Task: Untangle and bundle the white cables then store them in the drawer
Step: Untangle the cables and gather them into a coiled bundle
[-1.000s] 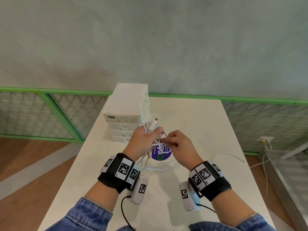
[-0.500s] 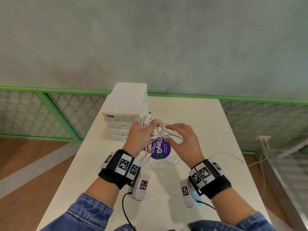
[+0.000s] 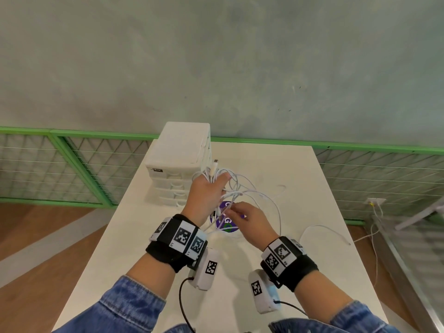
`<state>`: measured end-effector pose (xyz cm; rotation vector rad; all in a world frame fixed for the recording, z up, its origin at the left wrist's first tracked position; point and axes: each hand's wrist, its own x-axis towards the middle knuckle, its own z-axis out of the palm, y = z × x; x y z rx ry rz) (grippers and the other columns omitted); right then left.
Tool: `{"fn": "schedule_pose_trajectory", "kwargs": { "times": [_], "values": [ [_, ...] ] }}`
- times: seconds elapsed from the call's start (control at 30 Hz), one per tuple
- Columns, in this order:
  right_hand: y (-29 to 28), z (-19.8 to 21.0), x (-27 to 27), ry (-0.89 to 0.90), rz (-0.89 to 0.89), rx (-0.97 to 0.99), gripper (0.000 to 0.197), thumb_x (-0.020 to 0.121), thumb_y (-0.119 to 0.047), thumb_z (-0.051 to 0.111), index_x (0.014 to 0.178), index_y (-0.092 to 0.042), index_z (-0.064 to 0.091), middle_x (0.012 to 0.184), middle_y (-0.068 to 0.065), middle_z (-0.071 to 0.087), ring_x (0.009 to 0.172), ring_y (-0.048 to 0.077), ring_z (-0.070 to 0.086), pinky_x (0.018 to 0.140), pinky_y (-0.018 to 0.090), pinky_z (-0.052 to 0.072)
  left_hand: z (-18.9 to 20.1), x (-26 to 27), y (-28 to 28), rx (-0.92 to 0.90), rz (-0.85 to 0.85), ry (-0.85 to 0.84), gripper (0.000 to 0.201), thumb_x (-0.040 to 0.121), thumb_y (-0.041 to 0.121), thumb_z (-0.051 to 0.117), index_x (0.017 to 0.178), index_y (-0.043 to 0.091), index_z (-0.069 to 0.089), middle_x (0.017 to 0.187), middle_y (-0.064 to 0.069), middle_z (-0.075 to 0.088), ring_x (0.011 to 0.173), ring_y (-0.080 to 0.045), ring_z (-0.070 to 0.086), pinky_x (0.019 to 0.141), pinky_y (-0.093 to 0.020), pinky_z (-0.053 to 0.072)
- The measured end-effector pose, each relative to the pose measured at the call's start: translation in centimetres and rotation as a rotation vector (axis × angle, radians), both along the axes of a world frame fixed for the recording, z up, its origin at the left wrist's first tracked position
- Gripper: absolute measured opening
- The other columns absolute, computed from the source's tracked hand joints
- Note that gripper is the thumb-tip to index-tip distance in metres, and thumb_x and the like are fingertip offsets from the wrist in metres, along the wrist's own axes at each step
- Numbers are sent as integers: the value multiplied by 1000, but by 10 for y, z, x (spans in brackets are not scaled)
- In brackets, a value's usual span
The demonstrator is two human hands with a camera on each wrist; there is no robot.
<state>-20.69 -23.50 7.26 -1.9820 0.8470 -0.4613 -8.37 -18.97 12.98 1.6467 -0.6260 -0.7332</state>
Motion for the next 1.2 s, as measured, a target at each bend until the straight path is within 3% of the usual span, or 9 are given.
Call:
{"fn": "schedule_pose_trajectory", "kwargs": {
  "times": [0.2,0.27,0.33,0.47,0.6,0.73,0.83,0.97,1.2],
  "values": [
    [-9,1,-6,-145,-23,230,20,95,-15,47,84,-12,64,78,9,69,72,21,66,73,31,53,2,11,12,-8,-59,-43,49,78,40,74,44,22,44,35,10,33,30,-8,30,41,-21,28],
    [-7,3,-5,-175,-45,321,23,96,-6,39,90,-15,60,72,6,65,60,15,62,62,25,52,2,12,14,24,-100,-114,25,72,34,80,65,17,63,44,10,45,30,-1,41,38,-11,31],
    [-6,5,-5,-176,-36,315,27,96,-3,36,92,-17,58,61,-8,58,55,7,54,57,22,45,-3,14,16,82,-134,-181,45,64,34,86,94,10,62,64,7,56,45,6,54,40,-6,35],
    [-5,6,-10,-121,32,193,17,92,-5,46,96,-9,63,63,-1,58,55,6,53,58,18,42,-10,16,19,170,-204,-226,52,61,31,88,99,6,63,72,5,60,56,2,61,42,-6,38],
    [-5,7,-9,-69,40,94,17,83,-2,57,70,-13,59,61,1,53,53,3,48,55,18,38,-18,9,19,202,-300,-278,35,64,26,87,82,3,68,65,3,63,51,5,59,48,-10,42],
    [-9,6,-12,19,86,-70,15,82,-10,63,96,-13,68,81,6,58,64,5,47,63,22,38,-25,5,18,189,-237,-228,28,71,24,81,71,1,64,64,-3,63,57,-12,59,57,-24,44],
    [-11,3,-13,71,97,-179,25,83,-11,62,107,-18,67,91,5,54,62,-1,43,65,20,35,-26,1,20,178,-212,-204,26,79,22,74,64,8,58,48,10,55,39,2,49,44,-12,35],
    [-10,3,-20,-98,-150,-282,13,81,-13,68,93,-19,69,75,-15,58,64,-3,53,60,7,38,-25,9,22,252,-101,-225,32,86,21,65,63,8,47,52,1,43,40,-7,44,40,-18,31],
    [-24,-3,-28,-47,-209,-723,9,77,-25,71,83,-19,75,74,-4,64,61,9,57,52,15,42,-22,25,29,293,60,-226,38,84,25,66,62,10,38,59,-2,35,54,-17,37,51,-30,27]
  ]
}}
